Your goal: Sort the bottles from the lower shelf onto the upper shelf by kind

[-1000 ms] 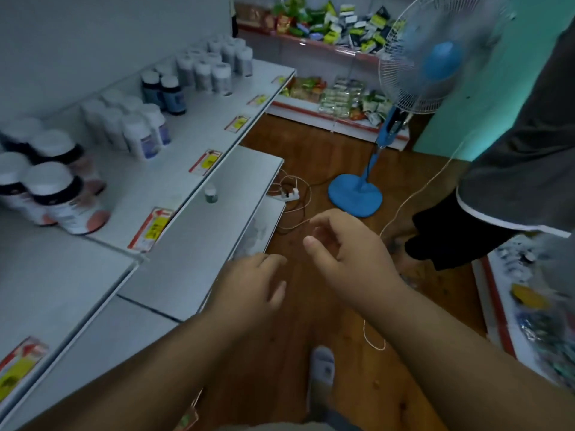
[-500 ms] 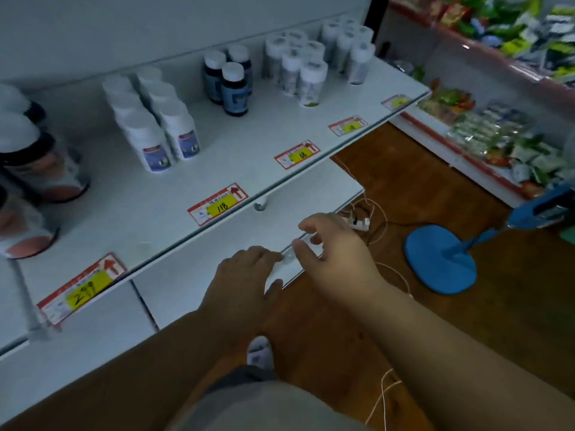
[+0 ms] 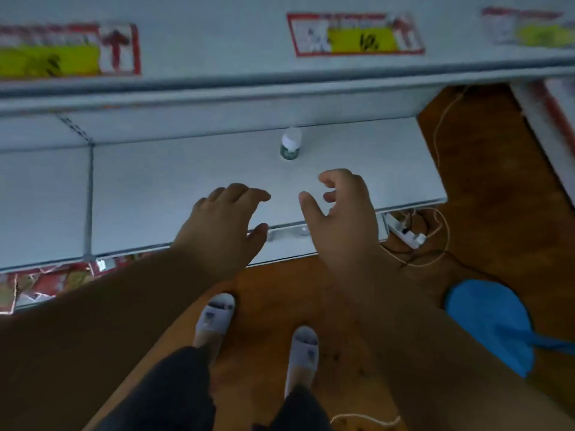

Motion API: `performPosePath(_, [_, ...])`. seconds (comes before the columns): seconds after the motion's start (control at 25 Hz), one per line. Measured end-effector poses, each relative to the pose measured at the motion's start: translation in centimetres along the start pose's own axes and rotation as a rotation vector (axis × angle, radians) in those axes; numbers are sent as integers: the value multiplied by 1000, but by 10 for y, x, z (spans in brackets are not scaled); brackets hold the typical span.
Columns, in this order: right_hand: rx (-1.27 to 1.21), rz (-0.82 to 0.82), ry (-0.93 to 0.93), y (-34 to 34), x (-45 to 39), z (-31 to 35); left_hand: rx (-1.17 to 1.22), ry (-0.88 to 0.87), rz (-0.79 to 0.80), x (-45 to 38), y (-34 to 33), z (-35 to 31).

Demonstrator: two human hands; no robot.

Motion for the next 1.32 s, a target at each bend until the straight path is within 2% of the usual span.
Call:
performPosePath(0.12, [57, 44, 93, -28, -37, -53, 53, 93, -96, -39, -39, 4])
performPosePath(0.32, [64, 67, 75, -49, -126, -101, -14, 117, -104, -105, -67, 17])
performPosePath(0.44, [109, 44, 145, -62, -186, -110, -56, 190, -49, -125, -83, 40])
performPosePath(0.56, [129, 124, 175, -88, -230, -114, -28, 227, -39, -137, -93, 52])
performPosePath(0.76, [108, 106, 198, -107, -240, -111, 20, 187, -59, -142, -98, 54])
performPosePath(0.88, [-5, 155, 127, -102, -204, -104, 160, 211, -19, -122, -92, 56])
performPosePath(1.0, [-362, 252, 35, -77, -123, -77, 480, 199, -79, -70, -71, 35])
performPosePath(1.16, [-623, 420, 53, -24, 9, 0, 1014, 235, -190, 48, -29, -20])
performPosePath(1.32, [-767, 556, 60, 29, 117, 103, 1233, 333, -260, 192, 32, -76])
Point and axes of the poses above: each hand's wrist, its own x-axis away from the middle knuckle, its own y-axis out of the back of the hand, z = x × y, the point moved 2 cm from there along -x, towards the middle knuckle, and after that the axes turned 15 degrees about z, right-handed, at the moved point
